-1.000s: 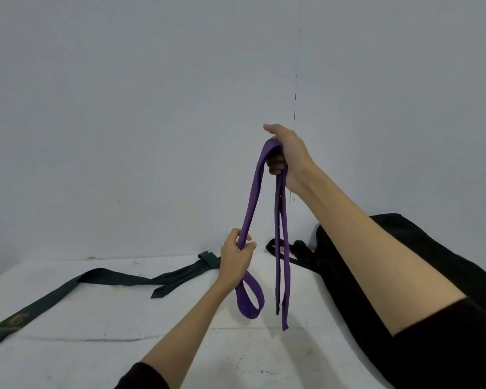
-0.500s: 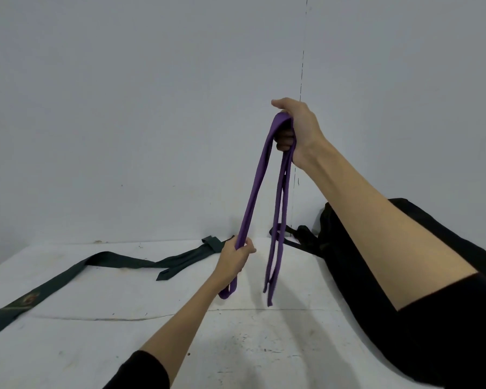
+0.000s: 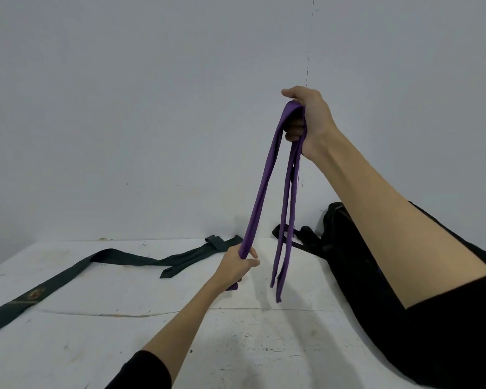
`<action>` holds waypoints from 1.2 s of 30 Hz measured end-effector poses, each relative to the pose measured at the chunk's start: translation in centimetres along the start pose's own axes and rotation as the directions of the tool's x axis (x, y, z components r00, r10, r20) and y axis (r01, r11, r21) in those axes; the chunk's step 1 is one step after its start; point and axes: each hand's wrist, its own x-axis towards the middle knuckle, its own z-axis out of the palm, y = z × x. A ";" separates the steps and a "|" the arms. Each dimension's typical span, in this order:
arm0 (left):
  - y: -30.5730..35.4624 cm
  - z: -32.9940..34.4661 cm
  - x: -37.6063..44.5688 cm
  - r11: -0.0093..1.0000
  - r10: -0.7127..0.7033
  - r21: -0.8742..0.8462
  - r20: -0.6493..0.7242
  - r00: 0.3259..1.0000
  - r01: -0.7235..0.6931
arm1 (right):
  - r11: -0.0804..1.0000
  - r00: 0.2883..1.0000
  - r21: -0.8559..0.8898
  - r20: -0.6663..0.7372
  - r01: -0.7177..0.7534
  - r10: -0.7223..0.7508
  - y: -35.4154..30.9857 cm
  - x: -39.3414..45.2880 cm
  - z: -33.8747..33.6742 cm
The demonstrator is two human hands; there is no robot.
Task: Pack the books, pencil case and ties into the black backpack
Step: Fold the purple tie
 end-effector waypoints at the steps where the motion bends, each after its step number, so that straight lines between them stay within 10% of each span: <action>1: 0.0 -0.2 0.0 1.000 0.004 0.015 0.002 1.000 -0.004 | 1.000 1.000 -0.005 0.004 0.008 -0.008 0.0 -0.1 0.1; 8: 5.8 -3.0 -0.4 0.994 0.104 -0.047 0.294 0.950 -0.094 | 0.998 0.999 -0.042 0.025 0.049 -0.048 0.2 -0.1 -0.2; 13: 11.7 -3.1 -0.6 0.922 0.284 -0.330 0.229 0.931 -0.200 | 0.998 0.999 -0.069 0.039 0.009 -0.006 1.7 -0.4 0.4; 36: 15.0 -0.8 -1.8 0.851 0.312 -0.474 0.114 0.943 -0.225 | 0.996 0.996 -0.089 -0.087 0.022 -0.030 3.1 -0.9 -0.6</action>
